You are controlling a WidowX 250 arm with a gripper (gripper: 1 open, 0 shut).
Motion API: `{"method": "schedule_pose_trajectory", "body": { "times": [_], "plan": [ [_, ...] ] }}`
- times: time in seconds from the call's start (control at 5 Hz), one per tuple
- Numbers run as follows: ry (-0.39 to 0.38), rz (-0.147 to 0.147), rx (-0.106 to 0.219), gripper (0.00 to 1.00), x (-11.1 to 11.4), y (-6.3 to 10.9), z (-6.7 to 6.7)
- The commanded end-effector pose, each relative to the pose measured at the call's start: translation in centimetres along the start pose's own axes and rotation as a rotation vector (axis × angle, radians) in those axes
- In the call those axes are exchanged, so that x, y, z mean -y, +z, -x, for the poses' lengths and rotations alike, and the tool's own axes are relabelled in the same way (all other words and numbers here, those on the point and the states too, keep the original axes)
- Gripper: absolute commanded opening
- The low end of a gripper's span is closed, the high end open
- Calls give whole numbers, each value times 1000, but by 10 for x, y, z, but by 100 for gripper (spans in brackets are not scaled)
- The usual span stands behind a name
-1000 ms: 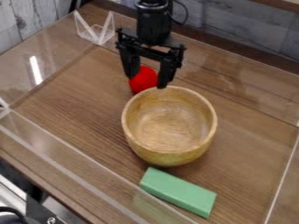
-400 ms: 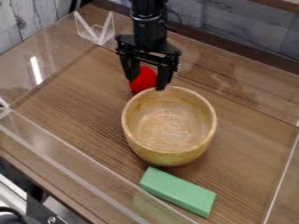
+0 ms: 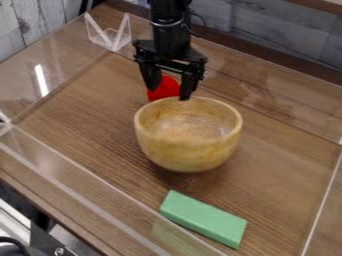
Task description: Move the red fruit to the left
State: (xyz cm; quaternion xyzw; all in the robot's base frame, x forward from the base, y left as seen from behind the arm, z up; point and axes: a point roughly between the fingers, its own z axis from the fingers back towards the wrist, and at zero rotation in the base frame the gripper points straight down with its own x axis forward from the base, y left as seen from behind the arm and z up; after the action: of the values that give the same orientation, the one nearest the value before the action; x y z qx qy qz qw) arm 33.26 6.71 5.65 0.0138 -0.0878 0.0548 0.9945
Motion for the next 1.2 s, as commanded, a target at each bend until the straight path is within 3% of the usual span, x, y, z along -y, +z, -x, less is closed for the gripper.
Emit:
{"method": "schedule_pose_trajectory", "body": {
  "times": [0.0, 0.6, 0.8, 1.0],
  "plan": [
    [-4, -23, 30, 100, 0, 2, -3],
    [5, -33, 23, 100, 6, -7, 0],
    [8, -20, 15, 100, 9, -7, 4],
    [9, -7, 6, 0, 12, -9, 10]
  ]
}}
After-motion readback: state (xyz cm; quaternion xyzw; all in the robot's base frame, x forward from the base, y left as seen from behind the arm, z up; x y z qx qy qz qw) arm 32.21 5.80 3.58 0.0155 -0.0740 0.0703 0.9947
